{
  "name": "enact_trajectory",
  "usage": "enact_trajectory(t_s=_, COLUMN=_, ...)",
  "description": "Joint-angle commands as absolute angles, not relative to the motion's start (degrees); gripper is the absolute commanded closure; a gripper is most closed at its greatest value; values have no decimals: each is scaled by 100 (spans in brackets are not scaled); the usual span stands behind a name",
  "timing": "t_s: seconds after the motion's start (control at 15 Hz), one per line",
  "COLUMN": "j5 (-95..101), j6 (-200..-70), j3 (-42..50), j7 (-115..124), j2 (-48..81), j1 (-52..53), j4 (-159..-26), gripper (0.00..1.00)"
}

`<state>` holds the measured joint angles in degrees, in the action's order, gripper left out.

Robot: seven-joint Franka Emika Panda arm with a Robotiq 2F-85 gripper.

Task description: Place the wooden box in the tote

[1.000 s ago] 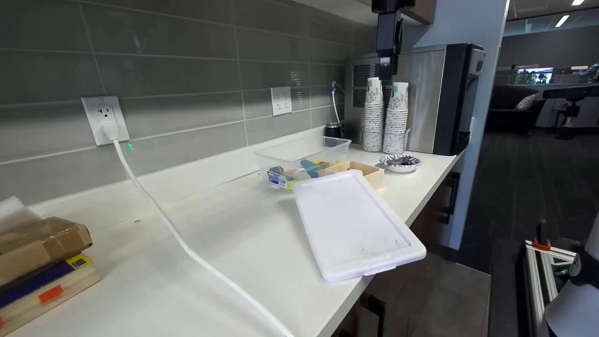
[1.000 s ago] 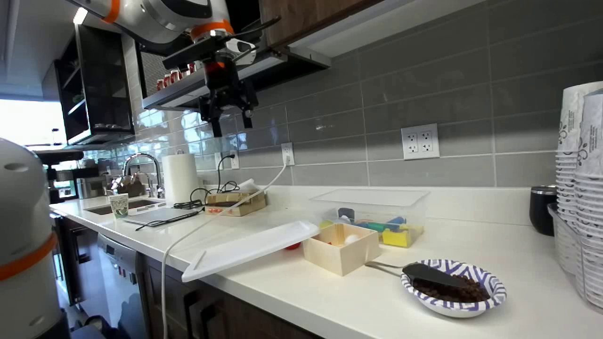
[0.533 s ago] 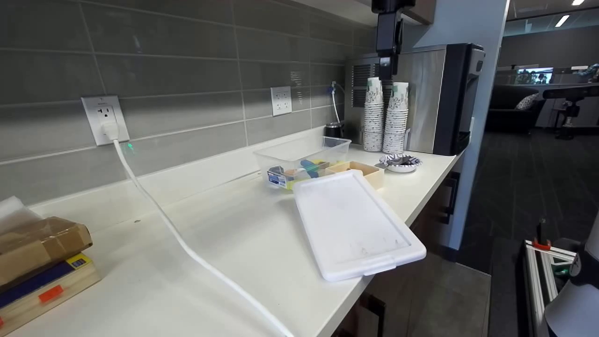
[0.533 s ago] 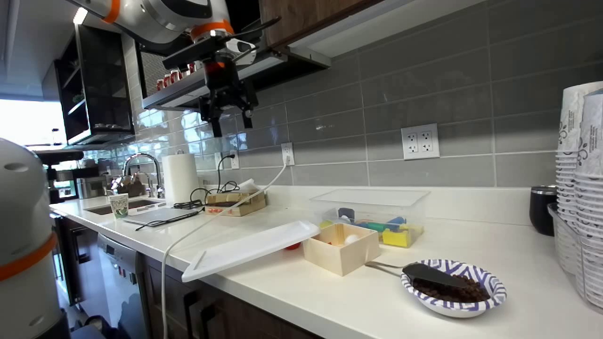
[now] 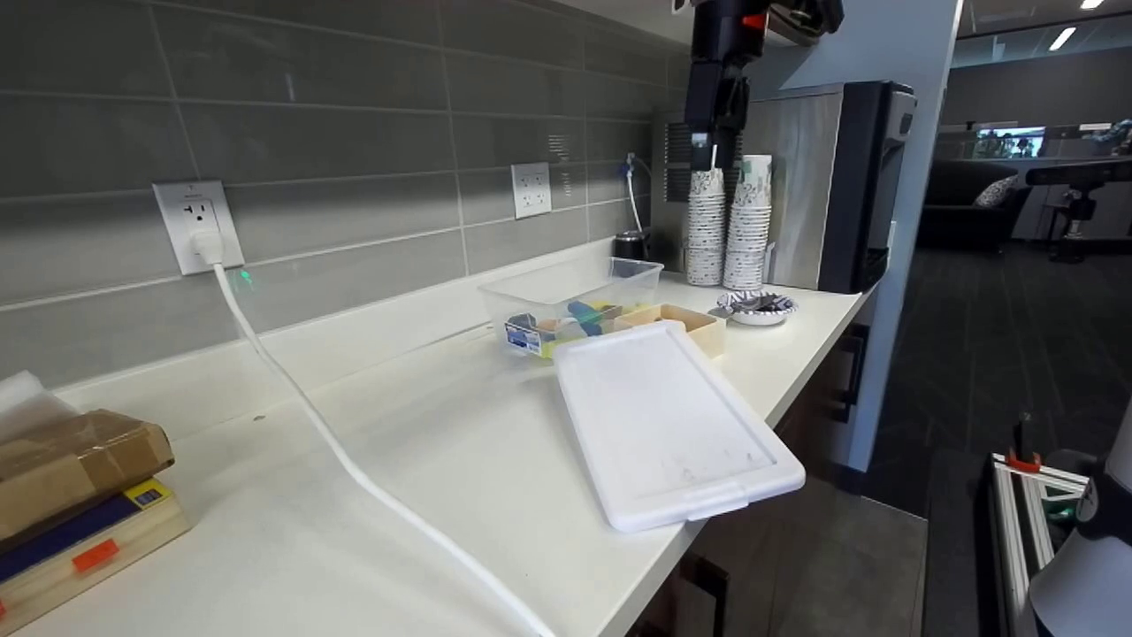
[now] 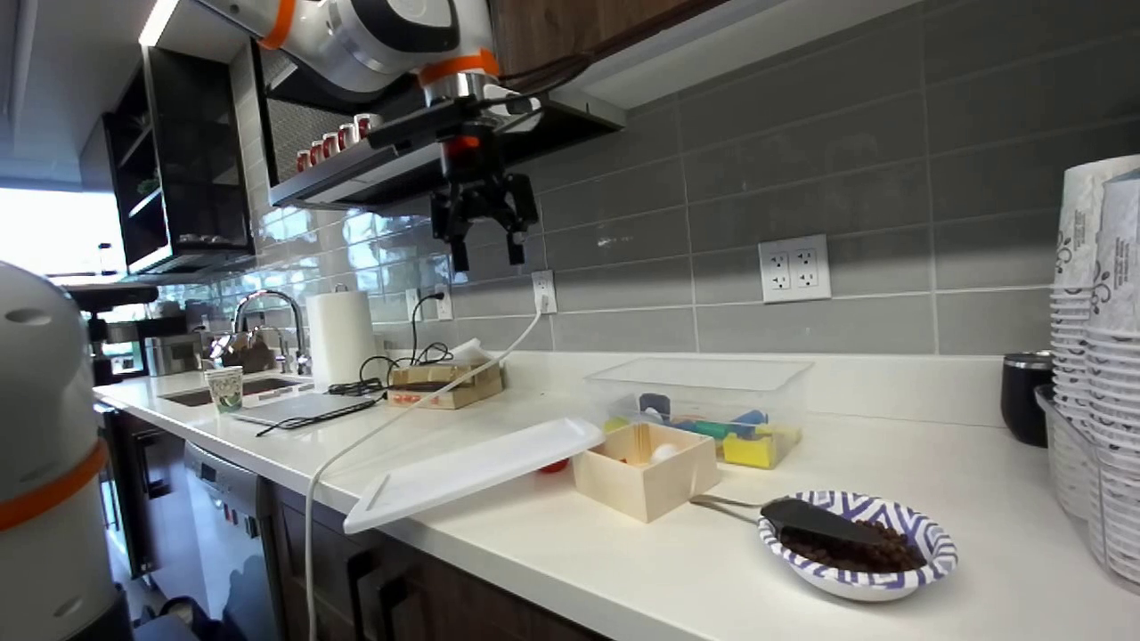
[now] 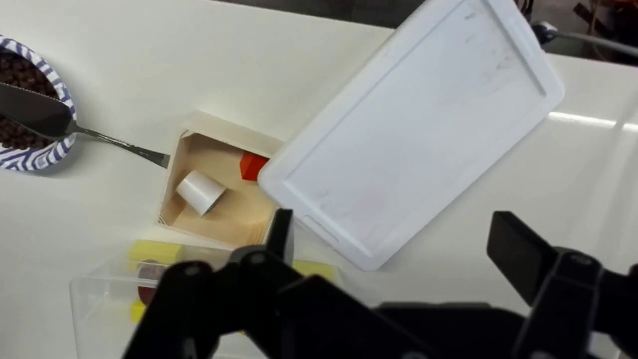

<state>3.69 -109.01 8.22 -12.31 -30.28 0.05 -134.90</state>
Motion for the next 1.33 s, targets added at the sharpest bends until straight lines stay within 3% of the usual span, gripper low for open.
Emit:
enact_trajectory(t_s=0.0, j5=-156, j6=-11367, j3=1309, j7=-1532, j2=-2250, j1=-167, j4=-13058, gripper=0)
enact_trajectory(t_s=0.47, j5=-1383, j6=-12208, j3=1896, j7=-2115, j2=-855, j1=-493, j4=-12612, gripper=0)
enact_trajectory(t_s=1.27, j5=-1431, j6=-12734, j3=1578, j7=-1825, j2=1213, j1=-1315, j4=-11908, gripper=0)
